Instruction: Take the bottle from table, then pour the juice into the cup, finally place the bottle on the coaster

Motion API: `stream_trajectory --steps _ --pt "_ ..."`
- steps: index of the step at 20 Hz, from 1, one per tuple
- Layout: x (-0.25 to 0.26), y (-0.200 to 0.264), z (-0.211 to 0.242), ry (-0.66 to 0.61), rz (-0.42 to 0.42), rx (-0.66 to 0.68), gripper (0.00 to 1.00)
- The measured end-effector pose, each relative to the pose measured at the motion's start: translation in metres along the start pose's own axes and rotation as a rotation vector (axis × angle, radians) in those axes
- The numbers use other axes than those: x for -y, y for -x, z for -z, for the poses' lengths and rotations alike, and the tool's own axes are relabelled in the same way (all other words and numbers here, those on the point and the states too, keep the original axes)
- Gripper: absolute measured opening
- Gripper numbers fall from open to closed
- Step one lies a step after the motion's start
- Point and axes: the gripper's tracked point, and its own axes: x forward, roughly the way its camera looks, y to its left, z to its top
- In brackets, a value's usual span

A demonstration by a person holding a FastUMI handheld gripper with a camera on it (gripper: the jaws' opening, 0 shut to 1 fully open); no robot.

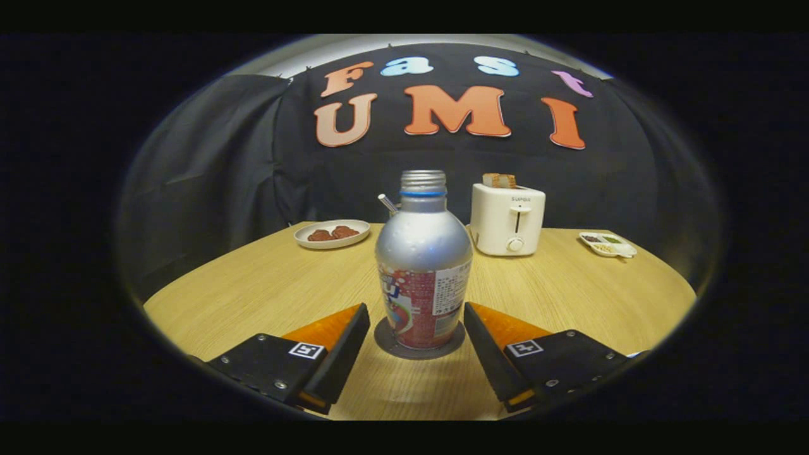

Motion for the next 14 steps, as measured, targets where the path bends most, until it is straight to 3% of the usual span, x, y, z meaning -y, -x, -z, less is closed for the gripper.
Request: stream_trajectory --steps 6,14 --pt "0.006 0.066 -0.053 -0.037 -0.050 0.135 0.89" --pt "0.050 0.170 -0.093 0.018 -0.016 0.298 0.89"
